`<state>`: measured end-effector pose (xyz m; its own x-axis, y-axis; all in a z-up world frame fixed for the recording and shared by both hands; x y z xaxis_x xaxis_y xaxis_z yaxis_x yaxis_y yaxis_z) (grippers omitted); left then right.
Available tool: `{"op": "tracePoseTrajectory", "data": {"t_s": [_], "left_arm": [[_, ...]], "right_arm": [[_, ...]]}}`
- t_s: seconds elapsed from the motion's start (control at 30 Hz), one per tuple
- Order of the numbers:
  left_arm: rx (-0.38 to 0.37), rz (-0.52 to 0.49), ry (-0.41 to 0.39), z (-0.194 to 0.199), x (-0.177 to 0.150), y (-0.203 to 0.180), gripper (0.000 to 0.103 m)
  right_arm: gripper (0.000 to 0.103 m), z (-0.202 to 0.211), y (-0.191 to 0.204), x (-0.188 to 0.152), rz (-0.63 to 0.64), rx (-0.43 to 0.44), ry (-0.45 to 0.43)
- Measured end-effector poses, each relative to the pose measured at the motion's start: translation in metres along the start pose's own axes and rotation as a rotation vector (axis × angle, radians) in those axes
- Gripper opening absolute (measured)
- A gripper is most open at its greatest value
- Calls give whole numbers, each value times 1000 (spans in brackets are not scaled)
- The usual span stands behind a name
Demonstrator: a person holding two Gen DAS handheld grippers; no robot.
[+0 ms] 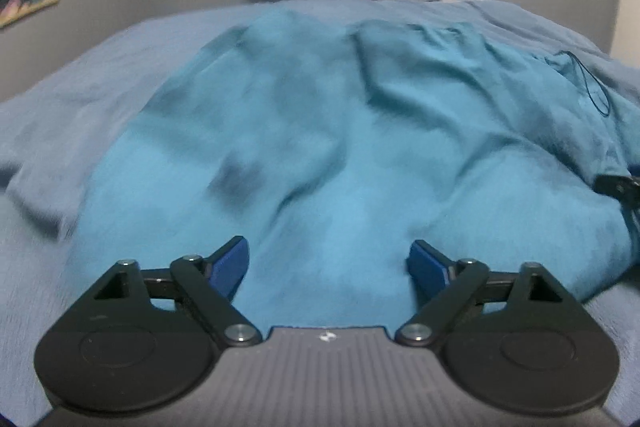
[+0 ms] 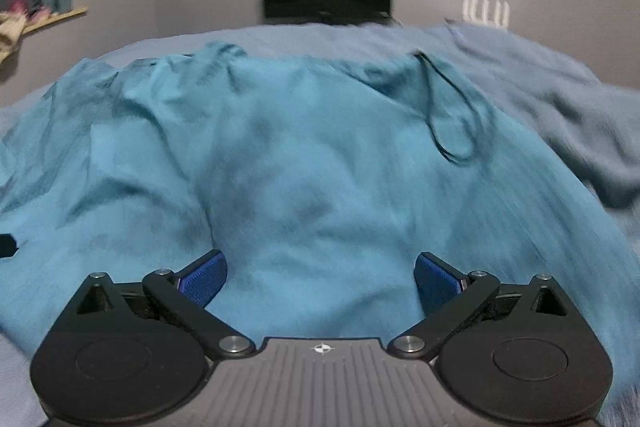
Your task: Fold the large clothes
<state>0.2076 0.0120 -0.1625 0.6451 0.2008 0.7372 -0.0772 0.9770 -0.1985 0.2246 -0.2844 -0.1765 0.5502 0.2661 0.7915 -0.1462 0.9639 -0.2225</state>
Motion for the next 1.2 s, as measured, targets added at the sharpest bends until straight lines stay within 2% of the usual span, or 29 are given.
{"op": "tracePoseTrajectory", "data": {"t_s": [0.1, 0.17, 0.2, 0.37, 0.47, 0.57, 0.67, 0.83, 0.93, 1.1, 1.2], "left_arm": [[8, 118, 51, 9, -9, 24, 94], [5, 186, 49, 20, -10, 32, 94], [2, 204, 43, 25, -11, 34, 94], [-33, 236, -1, 54, -18, 32, 94], [-64, 197, -63, 72, -16, 21, 94], [-78, 102, -133, 84, -14, -1, 94], [-113, 27, -127, 77, -12, -31, 94], [-159, -17, -98, 54, -11, -78, 94], [-133, -54, -100, 35, -12, -93, 94], [-87, -82, -60, -1, -27, -87, 94], [-61, -203, -83, -9, -43, -86, 94]], "right_arm": [[101, 22, -4, -16, -23, -32, 25], [100, 39, -7, -21, -48, -55, 22], [97, 49, -7, -23, -67, -55, 14], [97, 95, -13, -39, -224, -15, -17], [97, 110, -16, -56, -384, 47, 10], [95, 117, -17, -62, -456, 80, 7], [95, 116, -20, -64, -498, 75, -4], [91, 100, -32, -71, -583, 58, -2], [89, 90, -39, -74, -620, 57, -16], [89, 70, -43, -76, -628, 54, -5], [89, 56, -49, -76, -647, 46, -5]]}}
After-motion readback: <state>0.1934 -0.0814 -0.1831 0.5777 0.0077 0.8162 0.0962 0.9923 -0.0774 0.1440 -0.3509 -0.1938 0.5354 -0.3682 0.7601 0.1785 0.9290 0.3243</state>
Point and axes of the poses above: each gripper's, at about its wrist camera, not at the fingertips, and z roughly against the way its jaws point, y to its left, x to its top, the point moved 10 cm from there along -z, roughly the way its jaws point, and after that the axes turned 15 degrees about z, right-handed, at the moved point
